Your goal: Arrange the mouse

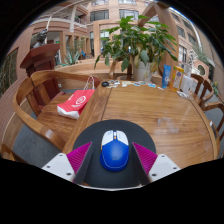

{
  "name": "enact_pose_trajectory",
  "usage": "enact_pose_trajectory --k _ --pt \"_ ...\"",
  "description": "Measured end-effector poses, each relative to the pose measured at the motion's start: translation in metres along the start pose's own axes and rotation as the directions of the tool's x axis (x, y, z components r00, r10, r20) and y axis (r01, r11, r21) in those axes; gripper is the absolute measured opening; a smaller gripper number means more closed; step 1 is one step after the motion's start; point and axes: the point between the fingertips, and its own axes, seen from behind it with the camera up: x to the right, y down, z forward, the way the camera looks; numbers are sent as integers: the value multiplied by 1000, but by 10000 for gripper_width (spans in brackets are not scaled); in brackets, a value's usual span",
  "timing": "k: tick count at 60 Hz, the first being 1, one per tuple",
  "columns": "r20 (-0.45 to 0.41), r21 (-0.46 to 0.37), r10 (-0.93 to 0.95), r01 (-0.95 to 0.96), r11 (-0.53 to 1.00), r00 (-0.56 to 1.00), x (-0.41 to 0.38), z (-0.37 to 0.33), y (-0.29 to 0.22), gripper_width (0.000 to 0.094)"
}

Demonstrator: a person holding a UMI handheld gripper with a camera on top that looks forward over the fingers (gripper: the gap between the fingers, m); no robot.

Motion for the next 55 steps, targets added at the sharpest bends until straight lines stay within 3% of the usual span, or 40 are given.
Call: enact_pose_trajectory --k 3,29,55 --pt "-2 21 -8 8 1000 1000 -1 -12 -7 868" --pt "-51 98 -10 15 995 999 -3 -145 -8 857" --pt "-24 113 -22 25 993 999 -22 -189 13 856"
